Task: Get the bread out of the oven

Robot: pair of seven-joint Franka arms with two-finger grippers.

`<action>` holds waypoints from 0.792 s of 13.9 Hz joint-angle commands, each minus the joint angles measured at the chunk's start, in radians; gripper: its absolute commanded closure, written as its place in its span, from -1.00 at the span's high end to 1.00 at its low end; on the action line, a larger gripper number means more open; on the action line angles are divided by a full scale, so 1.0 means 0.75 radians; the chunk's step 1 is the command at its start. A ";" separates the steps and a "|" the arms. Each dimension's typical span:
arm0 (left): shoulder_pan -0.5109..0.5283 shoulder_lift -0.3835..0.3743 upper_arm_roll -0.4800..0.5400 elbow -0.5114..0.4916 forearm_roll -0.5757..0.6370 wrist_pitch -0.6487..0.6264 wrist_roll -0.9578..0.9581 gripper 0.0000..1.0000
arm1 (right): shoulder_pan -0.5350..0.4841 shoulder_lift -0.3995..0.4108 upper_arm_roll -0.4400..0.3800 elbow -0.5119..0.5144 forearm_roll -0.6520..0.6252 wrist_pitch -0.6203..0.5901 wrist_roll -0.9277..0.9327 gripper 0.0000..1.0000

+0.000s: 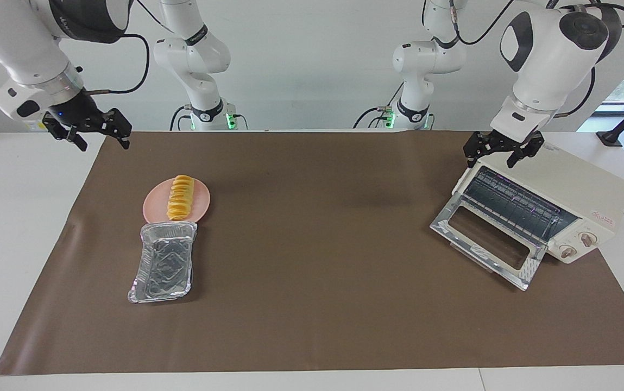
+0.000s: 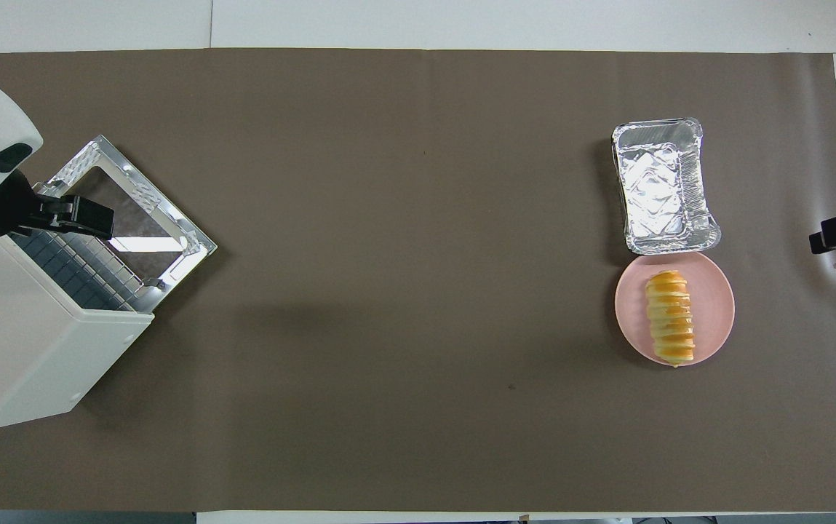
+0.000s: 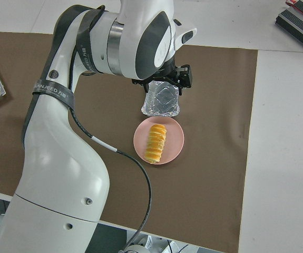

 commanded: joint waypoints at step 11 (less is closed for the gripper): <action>0.021 -0.032 -0.008 -0.023 -0.024 0.001 0.016 1.00 | 0.002 -0.006 0.000 -0.009 -0.024 -0.034 0.041 1.00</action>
